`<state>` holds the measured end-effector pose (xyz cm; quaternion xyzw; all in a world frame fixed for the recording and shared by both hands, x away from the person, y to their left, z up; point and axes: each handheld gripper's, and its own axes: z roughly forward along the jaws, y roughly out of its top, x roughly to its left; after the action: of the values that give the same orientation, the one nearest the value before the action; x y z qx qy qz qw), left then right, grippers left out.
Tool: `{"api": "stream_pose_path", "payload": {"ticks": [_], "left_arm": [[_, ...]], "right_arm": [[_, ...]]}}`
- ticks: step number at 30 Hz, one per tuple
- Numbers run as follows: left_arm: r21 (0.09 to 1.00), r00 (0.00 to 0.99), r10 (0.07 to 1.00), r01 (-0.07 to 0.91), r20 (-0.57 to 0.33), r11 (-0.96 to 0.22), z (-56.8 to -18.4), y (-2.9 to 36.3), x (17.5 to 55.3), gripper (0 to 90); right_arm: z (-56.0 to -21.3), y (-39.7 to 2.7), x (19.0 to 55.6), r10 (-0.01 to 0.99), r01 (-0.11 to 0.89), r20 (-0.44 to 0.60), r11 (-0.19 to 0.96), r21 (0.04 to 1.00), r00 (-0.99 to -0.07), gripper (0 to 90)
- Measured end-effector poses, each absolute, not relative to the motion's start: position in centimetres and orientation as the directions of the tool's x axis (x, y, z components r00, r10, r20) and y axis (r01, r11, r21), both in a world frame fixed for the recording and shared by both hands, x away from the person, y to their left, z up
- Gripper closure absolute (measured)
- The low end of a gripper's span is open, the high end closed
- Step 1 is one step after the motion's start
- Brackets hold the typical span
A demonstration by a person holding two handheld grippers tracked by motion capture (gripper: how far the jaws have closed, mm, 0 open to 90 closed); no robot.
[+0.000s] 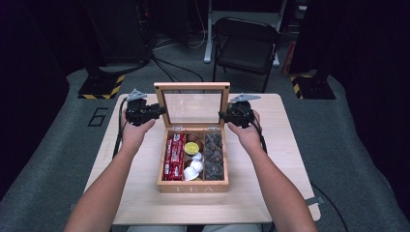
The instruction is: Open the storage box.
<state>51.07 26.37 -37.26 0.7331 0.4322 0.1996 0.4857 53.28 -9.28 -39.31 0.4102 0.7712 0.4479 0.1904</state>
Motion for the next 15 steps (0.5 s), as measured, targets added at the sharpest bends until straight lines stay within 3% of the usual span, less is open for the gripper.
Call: {"api": "stream_pose_path", "payload": {"ticks": [7, 15], "left_arm": [[0.873, 0.561, 0.813, 0.463, -0.156, -0.152, -38.2, 26.3, 51.5, 54.5], [0.866, 0.55, 0.824, 0.47, -0.136, -0.172, -39.3, 26.3, 51.9, 61.8]], "right_arm": [[-39.3, -9.3, 53.5, 0.806, 0.462, 0.073, 0.26, 0.848, -0.588, 63.6], [-39.3, -9.2, 53.6, 0.811, 0.469, 0.077, 0.255, 0.845, -0.579, 63.8]]}}
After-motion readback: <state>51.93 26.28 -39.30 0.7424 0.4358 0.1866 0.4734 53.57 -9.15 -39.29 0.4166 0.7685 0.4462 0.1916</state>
